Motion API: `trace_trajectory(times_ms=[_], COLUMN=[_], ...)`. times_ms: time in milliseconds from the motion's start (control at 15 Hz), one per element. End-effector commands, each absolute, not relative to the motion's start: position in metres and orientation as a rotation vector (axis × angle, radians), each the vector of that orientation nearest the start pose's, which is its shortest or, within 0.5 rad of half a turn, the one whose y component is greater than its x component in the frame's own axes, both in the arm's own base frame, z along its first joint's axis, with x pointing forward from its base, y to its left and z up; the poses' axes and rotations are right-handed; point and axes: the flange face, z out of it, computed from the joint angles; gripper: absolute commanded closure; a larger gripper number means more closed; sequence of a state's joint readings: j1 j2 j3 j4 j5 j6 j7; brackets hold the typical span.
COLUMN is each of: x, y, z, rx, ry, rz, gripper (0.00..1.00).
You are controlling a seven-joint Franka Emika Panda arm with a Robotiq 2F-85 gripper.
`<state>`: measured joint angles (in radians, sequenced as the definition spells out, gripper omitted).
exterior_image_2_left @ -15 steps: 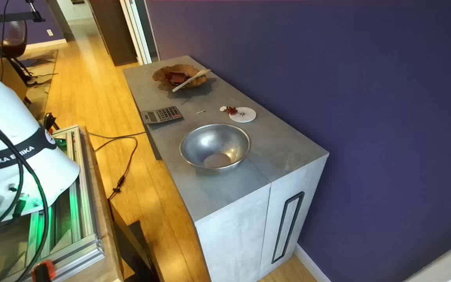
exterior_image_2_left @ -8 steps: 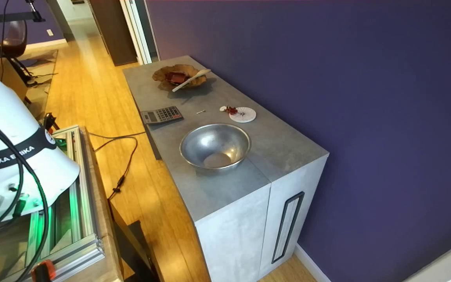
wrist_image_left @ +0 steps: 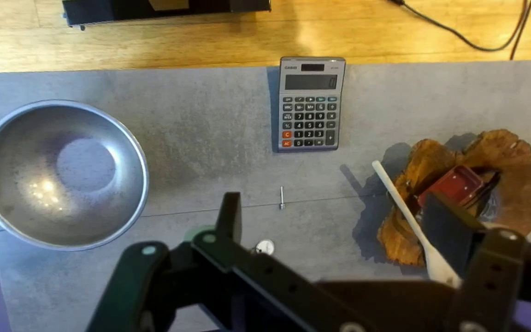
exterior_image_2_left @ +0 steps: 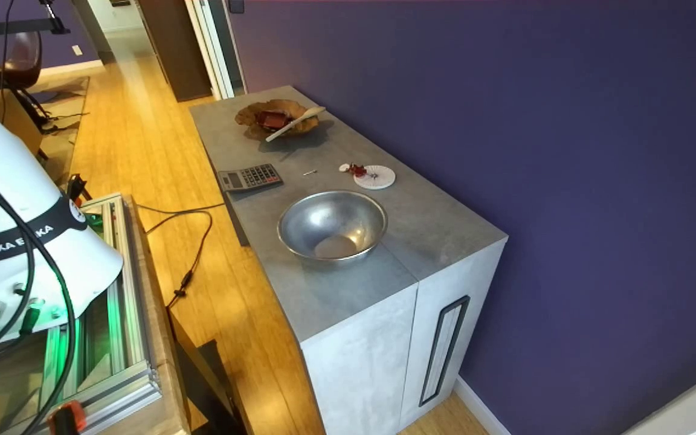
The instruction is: Press four buttons on the calculator
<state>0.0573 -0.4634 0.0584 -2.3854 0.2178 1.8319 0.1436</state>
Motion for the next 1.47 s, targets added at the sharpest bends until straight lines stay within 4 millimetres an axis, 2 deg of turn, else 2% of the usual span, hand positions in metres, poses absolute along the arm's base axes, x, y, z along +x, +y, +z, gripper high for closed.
trace_trajectory(times_ms=[0, 267, 467, 667, 867, 933, 1067, 1333, 1400], x=[0.388, 0.376, 0.372, 0.369, 0.374, 0.367, 0.368, 0.369, 0.374], y=[0.117, 0.168, 0.199, 0.219, 0.228, 0.221, 0.221, 0.221, 0.218], z=[0.45, 0.395, 0.351, 0.306, 0.271, 0.288, 0.276, 0.282, 0.276], rx=[-2.98, -2.968, -2.933, -2.921, -2.915, -2.943, -2.946, -2.944, -2.947], ry=[0.024, -0.038, -0.028, -0.038, -0.064, -0.075, -0.071, -0.071, -0.052], rz=[0.233, 0.229, 0.201, 0.23, 0.274, 0.254, 0.284, 0.263, 0.297], gripper=[0.0, 0.0, 0.0, 0.0, 0.0, 0.0, 0.0, 0.0, 0.0])
